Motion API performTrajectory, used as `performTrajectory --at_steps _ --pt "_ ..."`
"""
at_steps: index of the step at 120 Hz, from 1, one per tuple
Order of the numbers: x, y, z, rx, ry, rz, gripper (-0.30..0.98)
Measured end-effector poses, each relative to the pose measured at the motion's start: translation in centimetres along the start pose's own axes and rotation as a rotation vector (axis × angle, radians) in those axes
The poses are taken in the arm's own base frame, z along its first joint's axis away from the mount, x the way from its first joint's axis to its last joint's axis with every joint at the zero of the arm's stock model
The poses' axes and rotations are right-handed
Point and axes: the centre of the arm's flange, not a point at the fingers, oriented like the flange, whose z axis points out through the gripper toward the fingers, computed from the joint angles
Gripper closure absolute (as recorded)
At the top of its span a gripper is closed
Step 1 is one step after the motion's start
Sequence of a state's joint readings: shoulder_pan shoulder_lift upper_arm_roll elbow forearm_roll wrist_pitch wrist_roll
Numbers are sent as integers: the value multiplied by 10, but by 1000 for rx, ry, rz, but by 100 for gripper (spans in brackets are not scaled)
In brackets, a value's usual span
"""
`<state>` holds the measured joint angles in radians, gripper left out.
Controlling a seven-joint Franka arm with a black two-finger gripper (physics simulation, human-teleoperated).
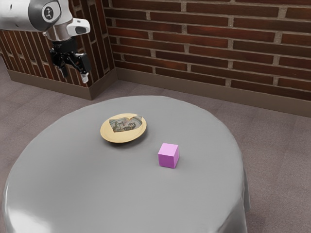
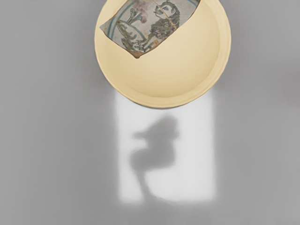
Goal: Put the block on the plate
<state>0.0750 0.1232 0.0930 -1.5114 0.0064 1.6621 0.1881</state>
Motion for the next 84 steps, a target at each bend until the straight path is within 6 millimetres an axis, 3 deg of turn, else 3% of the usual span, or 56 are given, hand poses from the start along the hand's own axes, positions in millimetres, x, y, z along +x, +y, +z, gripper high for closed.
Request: performTrajectory --at_steps 29,41,49,61,84 --pt "1 0 2 0 -2 13 0" --pt "5 17 8 -4 -13 45 0" --pt "13 43 22 -9 -36 87 0" --pt "26 98 39 -17 -53 157 0" --pt "45 174 80 -54 -88 191 0"
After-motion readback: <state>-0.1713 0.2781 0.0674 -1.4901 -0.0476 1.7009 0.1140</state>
